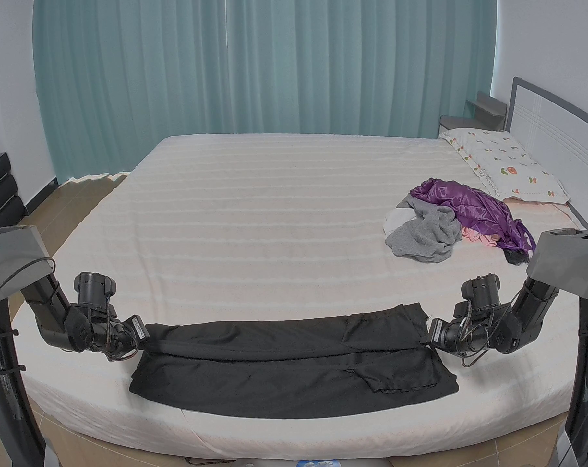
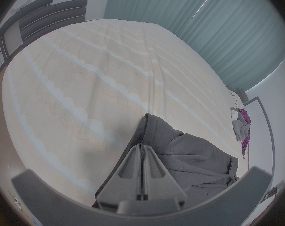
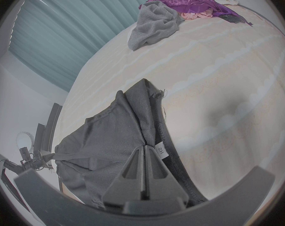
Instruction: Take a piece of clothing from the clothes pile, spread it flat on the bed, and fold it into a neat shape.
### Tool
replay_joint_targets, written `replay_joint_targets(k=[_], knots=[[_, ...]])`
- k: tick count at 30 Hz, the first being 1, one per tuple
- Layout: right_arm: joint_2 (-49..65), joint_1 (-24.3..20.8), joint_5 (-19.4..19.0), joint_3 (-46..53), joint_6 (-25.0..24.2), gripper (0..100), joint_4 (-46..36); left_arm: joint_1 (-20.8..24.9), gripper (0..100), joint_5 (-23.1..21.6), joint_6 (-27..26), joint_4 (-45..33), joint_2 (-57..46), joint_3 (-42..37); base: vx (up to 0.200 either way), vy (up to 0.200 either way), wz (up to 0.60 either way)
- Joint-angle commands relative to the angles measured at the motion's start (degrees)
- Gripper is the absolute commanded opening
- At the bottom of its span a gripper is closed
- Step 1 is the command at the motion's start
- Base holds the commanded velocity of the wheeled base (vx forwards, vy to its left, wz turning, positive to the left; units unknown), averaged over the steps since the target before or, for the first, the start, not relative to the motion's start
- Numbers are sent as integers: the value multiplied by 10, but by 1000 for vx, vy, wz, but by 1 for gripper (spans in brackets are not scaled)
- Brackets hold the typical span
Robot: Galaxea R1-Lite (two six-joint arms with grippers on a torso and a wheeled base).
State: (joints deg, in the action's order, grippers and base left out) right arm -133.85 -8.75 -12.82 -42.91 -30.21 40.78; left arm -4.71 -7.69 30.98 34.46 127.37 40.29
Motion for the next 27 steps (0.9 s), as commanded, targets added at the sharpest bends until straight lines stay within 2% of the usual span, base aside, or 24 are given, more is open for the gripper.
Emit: replay_joint_targets(k=[1,3,4,12,17,22,27], knots=[[-11,-5,2,-6,1,0,0,7,100,0,1,0,9,0,0,0,0],[-10,-9,2,-7,1,0,1,7,100,0,2,1,7,-1,0,0,0],[-10,-10,2,-8,1,100,1,7,100,1,2,1,6,-2,0,0,0],[32,-8,-4,-24,-34,100,11,1,100,-1,12,2,-12,16,0,0,0],[3,0,-4,-75,-117,100,12,5,100,4,29,-4,23,90,0,0,0],[-41,21,-4,-93,-125,100,28,17,100,8,21,-3,75,138,0,0,0],[-52,15,-1,-95,-122,100,37,18,100,7,-5,-4,84,146,0,0,0]])
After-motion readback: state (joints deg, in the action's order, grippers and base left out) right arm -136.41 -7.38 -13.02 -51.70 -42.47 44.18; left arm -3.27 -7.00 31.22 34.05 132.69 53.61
